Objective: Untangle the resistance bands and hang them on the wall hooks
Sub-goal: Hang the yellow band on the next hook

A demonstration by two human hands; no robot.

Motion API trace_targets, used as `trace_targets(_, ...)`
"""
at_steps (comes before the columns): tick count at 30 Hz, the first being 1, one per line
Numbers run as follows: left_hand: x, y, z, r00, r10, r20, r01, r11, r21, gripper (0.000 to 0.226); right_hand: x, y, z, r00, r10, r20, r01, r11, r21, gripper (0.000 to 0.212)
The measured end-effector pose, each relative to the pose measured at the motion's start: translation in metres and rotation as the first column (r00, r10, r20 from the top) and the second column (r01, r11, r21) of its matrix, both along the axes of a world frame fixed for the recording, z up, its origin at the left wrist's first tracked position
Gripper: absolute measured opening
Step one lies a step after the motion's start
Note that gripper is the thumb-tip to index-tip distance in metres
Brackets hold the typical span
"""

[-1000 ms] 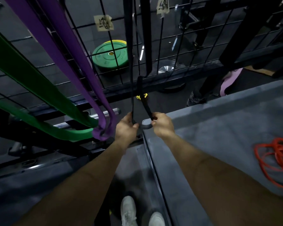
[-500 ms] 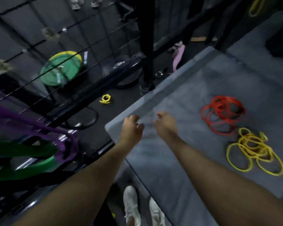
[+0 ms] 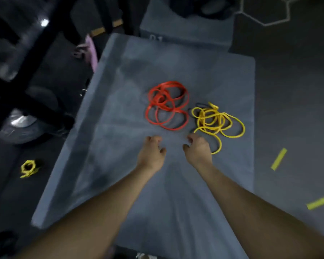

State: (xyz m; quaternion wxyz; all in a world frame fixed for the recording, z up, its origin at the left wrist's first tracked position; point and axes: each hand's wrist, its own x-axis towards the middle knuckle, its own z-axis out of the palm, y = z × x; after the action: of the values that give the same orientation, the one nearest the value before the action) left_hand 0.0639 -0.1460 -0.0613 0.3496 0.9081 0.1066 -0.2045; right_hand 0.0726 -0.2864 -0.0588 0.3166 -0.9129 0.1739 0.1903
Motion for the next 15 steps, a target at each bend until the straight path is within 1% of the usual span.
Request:
trace_targets(3,0.011,-0.025,-0.025,0.994,-0.11,0.009,0.11,0.993,-0.029,0.039,0.0,-0.03,-0.024,0.997,-0.071,-0.026,0.07,0.997,-0.03,0.04)
trace_targets(6,0.021,-0.046,-0.052,0.98,-0.198,0.027,0.199,0.98,-0.03,0.039,-0.001,-0.054,-0.048,0.997,-0.078,0.007,0.079,0.994,-0.079,0.043)
trace_targets(9,0.027,-0.059,-0.077,0.965,-0.257,0.047,0.258,0.966,-0.019,0.041,-0.003,-0.071,-0.073,0.999,-0.022,0.034,0.026,0.991,-0.133,0.048)
trace_targets(12,0.029,-0.065,-0.098,0.952,-0.3,0.059,0.3,0.954,0.012,0.041,-0.009,-0.076,-0.095,0.998,0.063,0.004,-0.061,0.973,-0.222,0.049)
trace_targets(15,0.024,-0.063,-0.109,0.95,-0.308,0.045,0.308,0.951,0.02,0.041,-0.019,-0.076,-0.106,0.993,0.115,0.008,-0.105,0.931,-0.35,0.042)
